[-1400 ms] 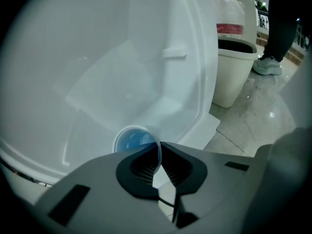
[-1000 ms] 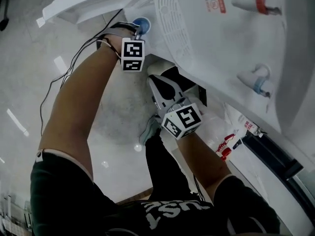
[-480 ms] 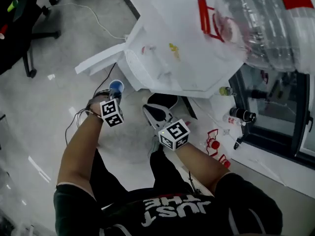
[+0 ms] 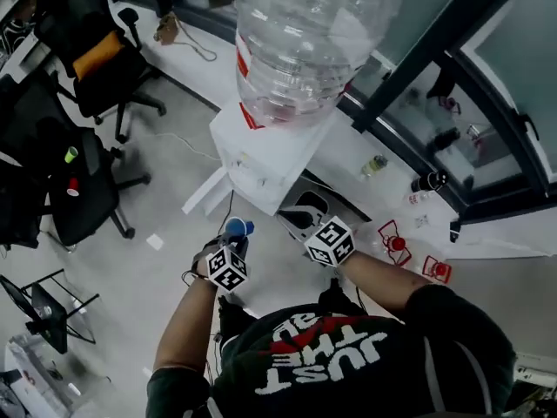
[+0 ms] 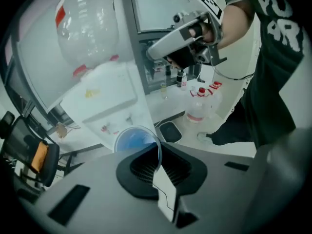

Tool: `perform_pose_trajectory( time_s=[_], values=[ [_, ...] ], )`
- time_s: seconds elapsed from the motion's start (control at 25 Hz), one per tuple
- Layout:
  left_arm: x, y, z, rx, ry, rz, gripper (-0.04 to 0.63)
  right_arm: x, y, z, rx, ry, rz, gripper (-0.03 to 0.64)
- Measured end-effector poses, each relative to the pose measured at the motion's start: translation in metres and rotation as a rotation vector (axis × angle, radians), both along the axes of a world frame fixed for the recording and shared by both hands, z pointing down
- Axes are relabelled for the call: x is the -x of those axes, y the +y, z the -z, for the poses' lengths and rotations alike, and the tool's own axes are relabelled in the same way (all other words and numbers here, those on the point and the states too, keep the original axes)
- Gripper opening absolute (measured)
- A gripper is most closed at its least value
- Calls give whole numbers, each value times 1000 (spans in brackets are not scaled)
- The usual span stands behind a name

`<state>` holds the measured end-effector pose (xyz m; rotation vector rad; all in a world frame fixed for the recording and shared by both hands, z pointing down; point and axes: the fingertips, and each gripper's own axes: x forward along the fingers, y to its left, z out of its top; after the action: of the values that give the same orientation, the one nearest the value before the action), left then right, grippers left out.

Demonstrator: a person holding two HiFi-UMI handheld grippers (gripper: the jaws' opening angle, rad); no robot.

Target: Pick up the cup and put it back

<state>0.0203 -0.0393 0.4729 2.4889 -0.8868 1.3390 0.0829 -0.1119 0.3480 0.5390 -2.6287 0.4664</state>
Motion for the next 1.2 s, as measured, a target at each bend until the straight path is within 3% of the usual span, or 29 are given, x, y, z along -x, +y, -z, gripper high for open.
perform_pose_trajectory(
  time_s=[0.32,0.64,0.92,1.2],
  values=[
    [-14,9,190,-153,-7,-50,21,-38,23,160,-138,-103,73,32],
    [-42,8,373,-403,82,-127,21,-71,30,295,-286,-192,40,32],
    [-52,9,436,-544,81,-157,21,-73,38,338,-412,-187,48,32],
    [-47,10,453,-596,78,-147,21,-68,41,347,-430,-192,55,32]
  ],
)
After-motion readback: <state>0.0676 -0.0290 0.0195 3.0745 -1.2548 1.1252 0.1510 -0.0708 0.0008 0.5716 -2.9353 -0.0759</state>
